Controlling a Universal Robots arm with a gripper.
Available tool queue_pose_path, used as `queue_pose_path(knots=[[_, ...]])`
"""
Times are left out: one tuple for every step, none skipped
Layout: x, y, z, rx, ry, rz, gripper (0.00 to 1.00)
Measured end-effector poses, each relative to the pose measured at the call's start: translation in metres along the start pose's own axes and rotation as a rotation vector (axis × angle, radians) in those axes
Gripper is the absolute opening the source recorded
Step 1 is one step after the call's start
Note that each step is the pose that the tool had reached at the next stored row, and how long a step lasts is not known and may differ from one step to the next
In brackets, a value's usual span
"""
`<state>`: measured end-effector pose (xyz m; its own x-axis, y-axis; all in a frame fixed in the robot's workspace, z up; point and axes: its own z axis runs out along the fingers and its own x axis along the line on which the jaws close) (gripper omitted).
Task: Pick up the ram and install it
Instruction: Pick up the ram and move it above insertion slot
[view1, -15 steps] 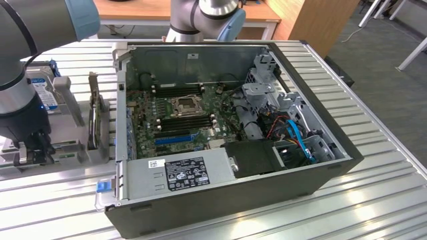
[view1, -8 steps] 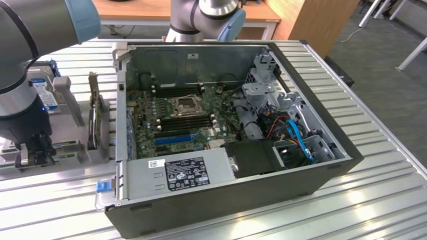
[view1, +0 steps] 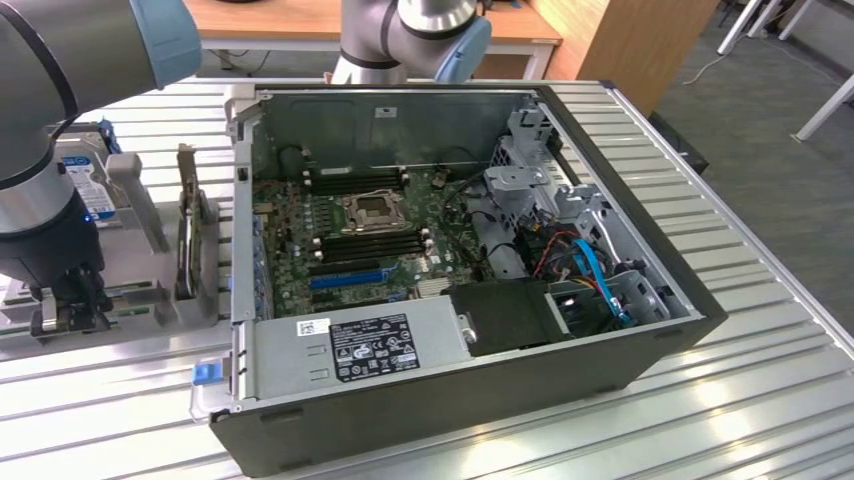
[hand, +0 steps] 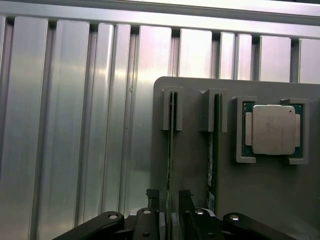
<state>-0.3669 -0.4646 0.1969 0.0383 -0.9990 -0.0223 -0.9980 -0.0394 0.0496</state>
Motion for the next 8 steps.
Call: queue_pose_path(knots=[[0.0, 0.0, 0.0, 0.0, -0.0001, 0.0, 0.3], [0.0, 0.0, 0.0, 0.0001, -0.0002, 0.0, 0.3], [0.0, 0.0, -0.0004, 0.0002, -0.0002, 0.0, 0.3], [-0.0001, 0.0, -0.0008, 0.0002, -0.0002, 0.0, 0.3], [-0.0001, 0.0001, -0.0014, 0.0001, -0.0001, 0.0, 0.3], [0.0, 0.0001, -0.002, 0.0001, -0.0001, 0.0, 0.3], [-0.0001, 0.0001, -0.0026, 0.0001, -0.0001, 0.0, 0.3], [-0.0001, 0.0002, -0.0032, 0.0001, -0.0001, 0.0, 0.3]])
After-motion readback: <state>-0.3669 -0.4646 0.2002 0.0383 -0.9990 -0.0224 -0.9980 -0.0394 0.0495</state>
